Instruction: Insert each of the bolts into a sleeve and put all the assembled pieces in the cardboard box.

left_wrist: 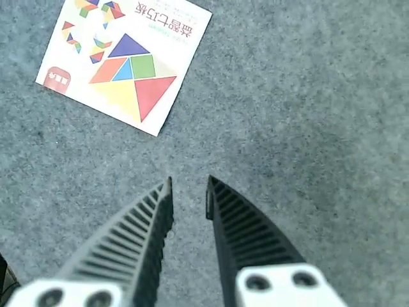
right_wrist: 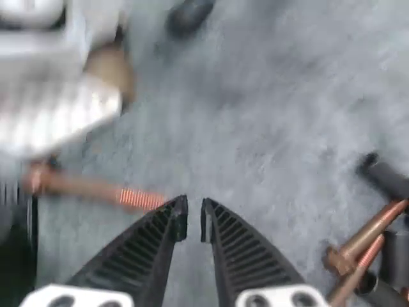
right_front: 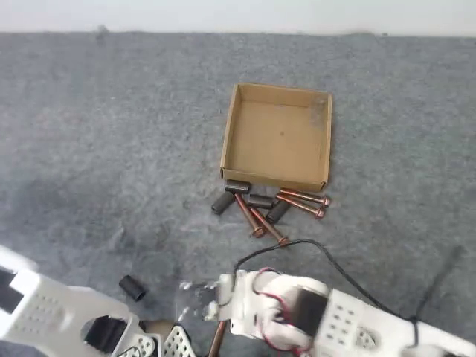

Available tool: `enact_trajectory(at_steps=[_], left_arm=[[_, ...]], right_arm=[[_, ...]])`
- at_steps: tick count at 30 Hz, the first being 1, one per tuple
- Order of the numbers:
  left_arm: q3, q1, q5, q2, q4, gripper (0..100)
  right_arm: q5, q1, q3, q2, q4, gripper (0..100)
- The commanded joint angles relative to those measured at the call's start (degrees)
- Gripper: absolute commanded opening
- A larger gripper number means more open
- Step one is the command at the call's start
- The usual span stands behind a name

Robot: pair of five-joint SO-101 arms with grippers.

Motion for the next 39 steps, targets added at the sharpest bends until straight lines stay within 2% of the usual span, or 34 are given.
enact_trajectory(at_steps=[1, 4, 7, 9, 12, 20, 27, 32, 35, 39], left_arm=[[-3.56, 0.0, -0.7, -1.32, 0.18, 9], [-3.56, 0.26, -3.43, -1.14, 0.09, 9], [-3.47, 0.0, -3.69, -1.05, -2.11, 9], [-3.3, -0.18, -3.69, -1.05, -3.69, 9], [-3.21, -0.62, -3.78, -0.97, -4.66, 9], [-3.21, -0.62, -3.87, -0.97, -4.75, 9], [-3.21, -0.7, -3.87, -0.97, -4.75, 9], [-3.21, -1.49, -3.87, -0.97, -4.66, 9], [-3.21, -1.58, -3.87, -0.97, -4.66, 9], [-3.21, -1.58, -3.87, -0.88, -4.66, 9]], right_arm=[[14.59, -0.57, -9.49, 18.33, 0.48, 6.5], [18.55, -0.92, -10.64, 24.04, -1.71, 15.0], [18.55, -4.88, -10.64, 26.42, -4.35, 21.6], [18.55, -8.57, -10.64, 27.47, -5.41, 22.3], [18.55, -13.05, -10.64, 28.88, -7.25, 20.8], [18.64, -18.42, -10.73, 41.8, -10.68, 16.2], [18.11, -19.03, -16.0, 49.98, -9.19, 14.8], [7.3, -18.86, -16.18, 47.6, -9.1, 0.0], [2.02, -17.36, -16.18, 44.0, -6.99, 0.6], [1.05, -12.35, -16.18, 37.23, -4.26, 0.6]])
